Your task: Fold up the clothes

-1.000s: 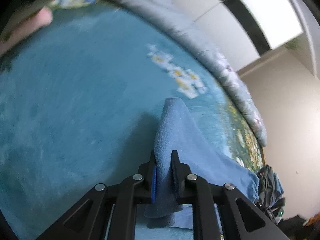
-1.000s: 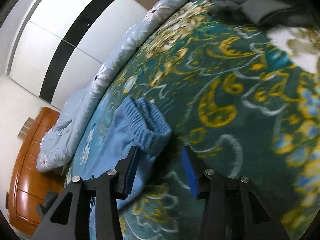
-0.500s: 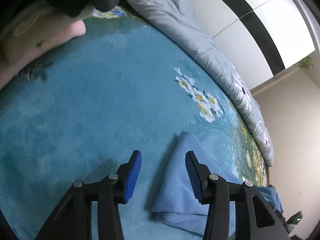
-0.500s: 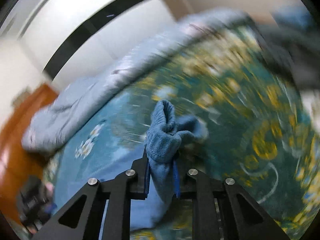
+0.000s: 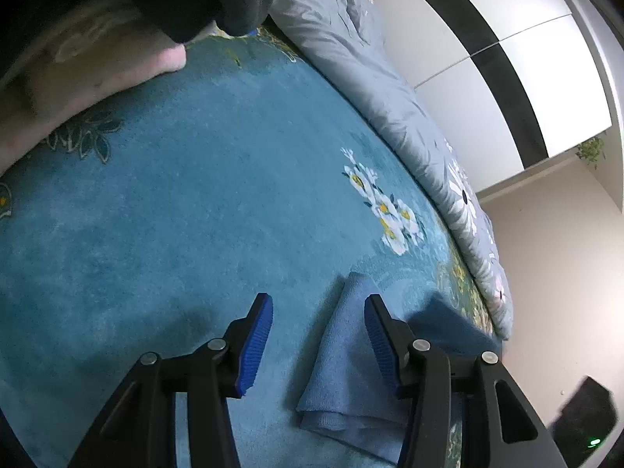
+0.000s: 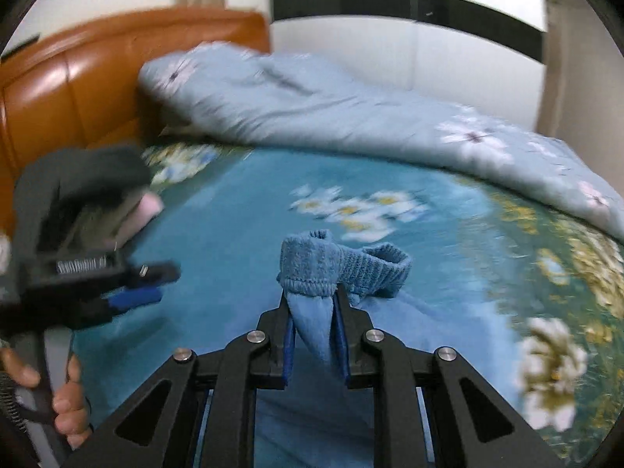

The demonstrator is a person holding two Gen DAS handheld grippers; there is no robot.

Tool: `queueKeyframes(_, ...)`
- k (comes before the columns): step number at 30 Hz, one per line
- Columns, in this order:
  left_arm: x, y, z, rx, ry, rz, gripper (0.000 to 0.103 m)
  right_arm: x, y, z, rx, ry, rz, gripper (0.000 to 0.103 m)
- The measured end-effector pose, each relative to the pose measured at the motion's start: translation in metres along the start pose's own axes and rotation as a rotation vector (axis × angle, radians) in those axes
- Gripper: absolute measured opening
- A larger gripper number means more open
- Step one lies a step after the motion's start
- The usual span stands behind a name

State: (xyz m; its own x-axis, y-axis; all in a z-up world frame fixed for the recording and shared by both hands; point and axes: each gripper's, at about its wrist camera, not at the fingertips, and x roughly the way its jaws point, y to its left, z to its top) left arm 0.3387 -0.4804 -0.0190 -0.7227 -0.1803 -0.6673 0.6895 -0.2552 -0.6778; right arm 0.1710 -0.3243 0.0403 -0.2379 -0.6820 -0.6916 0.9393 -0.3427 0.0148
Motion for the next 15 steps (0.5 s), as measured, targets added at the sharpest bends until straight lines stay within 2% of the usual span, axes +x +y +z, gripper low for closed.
queueKeyframes(5, 0.001, 0.001, 0.001, 0.003, 0.017, -0.005, 0.054, 0.046, 0.030, -0.014, -0.023, 0.094, 0.020, 0.019)
queueKeyframes(10, 0.001, 0.002, 0.002, -0.013, 0.025, -0.012, 0.056, 0.054, 0.045, -0.026, -0.064, 0.116, 0.020, 0.023)
queueKeyframes(12, 0.001, 0.002, 0.002, -0.014, 0.026, -0.010, 0.057, 0.048, 0.046, -0.028, -0.077, 0.109, 0.063, 0.035)
queueKeyframes(13, 0.001, 0.002, 0.001, -0.015, 0.026, -0.010, 0.057, 0.045, 0.046, -0.029, -0.084, 0.103, 0.087, 0.044)
queueKeyframes(15, 0.002, 0.002, 0.001, -0.017, 0.026, -0.009, 0.057, 0.032, 0.045, -0.031, -0.100, 0.081, 0.146, 0.049)
